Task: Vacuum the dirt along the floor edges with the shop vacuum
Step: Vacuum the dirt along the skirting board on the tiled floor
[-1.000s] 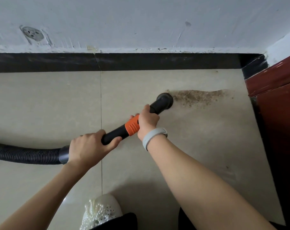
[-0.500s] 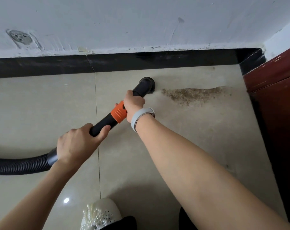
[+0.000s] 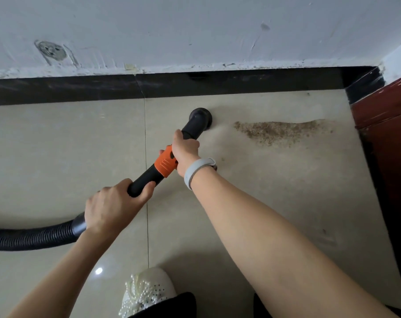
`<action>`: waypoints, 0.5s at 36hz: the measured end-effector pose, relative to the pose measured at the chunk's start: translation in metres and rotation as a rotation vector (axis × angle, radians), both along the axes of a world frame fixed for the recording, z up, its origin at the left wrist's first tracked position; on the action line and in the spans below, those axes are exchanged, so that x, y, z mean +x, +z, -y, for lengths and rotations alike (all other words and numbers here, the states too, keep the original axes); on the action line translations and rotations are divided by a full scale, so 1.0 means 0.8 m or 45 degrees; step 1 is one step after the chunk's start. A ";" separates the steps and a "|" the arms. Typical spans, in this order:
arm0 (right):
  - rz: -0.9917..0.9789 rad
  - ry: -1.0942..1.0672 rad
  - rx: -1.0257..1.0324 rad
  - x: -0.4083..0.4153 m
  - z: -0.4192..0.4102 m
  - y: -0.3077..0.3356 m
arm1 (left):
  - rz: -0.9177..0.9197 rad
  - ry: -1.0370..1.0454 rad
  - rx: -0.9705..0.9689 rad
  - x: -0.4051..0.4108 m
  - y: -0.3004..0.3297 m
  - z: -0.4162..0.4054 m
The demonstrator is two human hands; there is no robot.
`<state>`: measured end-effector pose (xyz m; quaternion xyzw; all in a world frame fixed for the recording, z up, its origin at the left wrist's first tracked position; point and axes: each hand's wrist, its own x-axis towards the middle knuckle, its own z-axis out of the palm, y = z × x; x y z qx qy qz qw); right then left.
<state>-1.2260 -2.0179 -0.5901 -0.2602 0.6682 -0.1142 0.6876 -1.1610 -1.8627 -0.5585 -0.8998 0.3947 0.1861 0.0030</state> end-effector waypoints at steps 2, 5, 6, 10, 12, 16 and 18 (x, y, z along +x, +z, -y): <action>0.016 -0.012 0.005 -0.013 0.017 0.006 | -0.019 -0.019 -0.017 -0.006 0.000 0.016; 0.011 -0.039 -0.008 -0.027 0.044 0.017 | -0.019 -0.068 -0.034 -0.012 0.004 0.044; 0.008 -0.052 -0.014 -0.031 0.049 0.022 | -0.015 -0.092 -0.040 -0.014 0.006 0.051; -0.048 -0.105 -0.001 -0.059 0.049 0.024 | -0.009 -0.206 -0.027 -0.026 0.007 0.060; -0.058 -0.146 0.005 -0.071 0.044 0.021 | -0.027 -0.241 -0.015 -0.035 0.004 0.055; -0.014 -0.222 -0.010 -0.081 0.040 0.015 | -0.065 -0.247 -0.005 -0.045 -0.002 0.052; 0.003 -0.256 -0.015 -0.085 0.039 0.015 | -0.064 -0.274 -0.003 -0.045 -0.002 0.054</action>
